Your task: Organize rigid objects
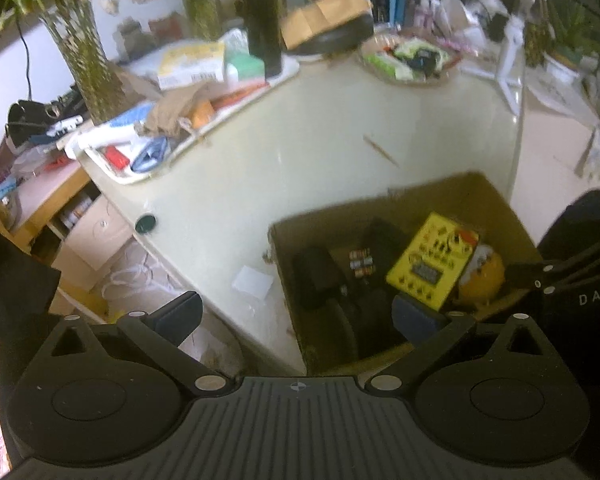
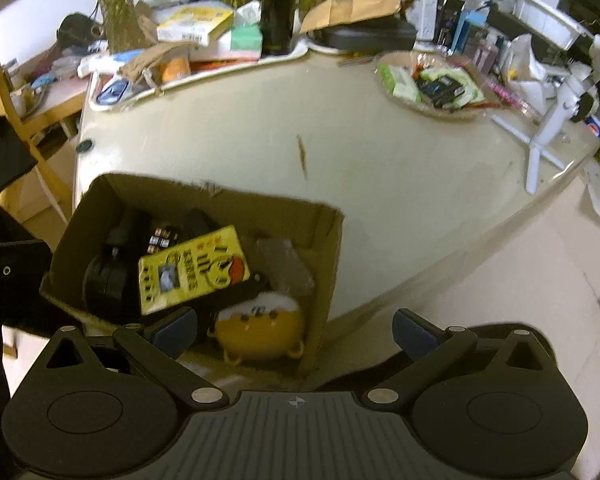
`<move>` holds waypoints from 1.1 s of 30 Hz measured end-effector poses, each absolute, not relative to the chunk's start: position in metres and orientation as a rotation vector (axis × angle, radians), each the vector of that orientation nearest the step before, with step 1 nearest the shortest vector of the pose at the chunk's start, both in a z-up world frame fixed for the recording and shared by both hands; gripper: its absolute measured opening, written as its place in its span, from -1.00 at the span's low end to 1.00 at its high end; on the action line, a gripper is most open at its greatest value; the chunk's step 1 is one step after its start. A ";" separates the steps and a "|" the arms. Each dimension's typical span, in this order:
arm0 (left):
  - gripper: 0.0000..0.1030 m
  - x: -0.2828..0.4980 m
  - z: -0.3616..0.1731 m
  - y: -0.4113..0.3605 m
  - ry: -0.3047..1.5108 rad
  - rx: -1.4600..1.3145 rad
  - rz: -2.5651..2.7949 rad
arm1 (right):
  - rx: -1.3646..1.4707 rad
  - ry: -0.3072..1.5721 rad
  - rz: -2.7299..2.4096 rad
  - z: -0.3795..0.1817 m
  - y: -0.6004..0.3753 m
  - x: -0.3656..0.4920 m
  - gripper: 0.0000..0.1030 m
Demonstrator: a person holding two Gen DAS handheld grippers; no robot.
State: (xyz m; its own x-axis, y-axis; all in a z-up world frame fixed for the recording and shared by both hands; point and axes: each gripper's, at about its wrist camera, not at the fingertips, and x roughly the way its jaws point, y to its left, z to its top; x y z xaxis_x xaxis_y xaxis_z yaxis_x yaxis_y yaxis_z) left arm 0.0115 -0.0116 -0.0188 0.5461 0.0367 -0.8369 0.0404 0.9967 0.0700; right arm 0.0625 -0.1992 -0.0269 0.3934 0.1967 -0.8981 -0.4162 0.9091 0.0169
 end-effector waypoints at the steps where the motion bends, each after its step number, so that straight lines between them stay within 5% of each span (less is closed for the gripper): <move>1: 1.00 0.011 -0.021 -0.012 1.006 0.089 -0.001 | -0.227 1.112 0.395 -0.029 -0.199 0.062 1.00; 33: 1.00 0.003 -0.054 -0.022 1.189 0.134 -0.012 | -0.222 1.244 0.426 -0.057 -0.198 0.039 1.00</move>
State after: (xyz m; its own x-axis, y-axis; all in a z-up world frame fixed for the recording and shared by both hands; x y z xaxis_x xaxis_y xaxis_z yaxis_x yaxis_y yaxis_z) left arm 0.0026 -0.0218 -0.0542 0.3736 0.0611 -0.9256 0.0801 0.9920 0.0978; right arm 0.0394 -0.1985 -0.0566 0.2566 0.1914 -0.9474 -0.4292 0.9008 0.0657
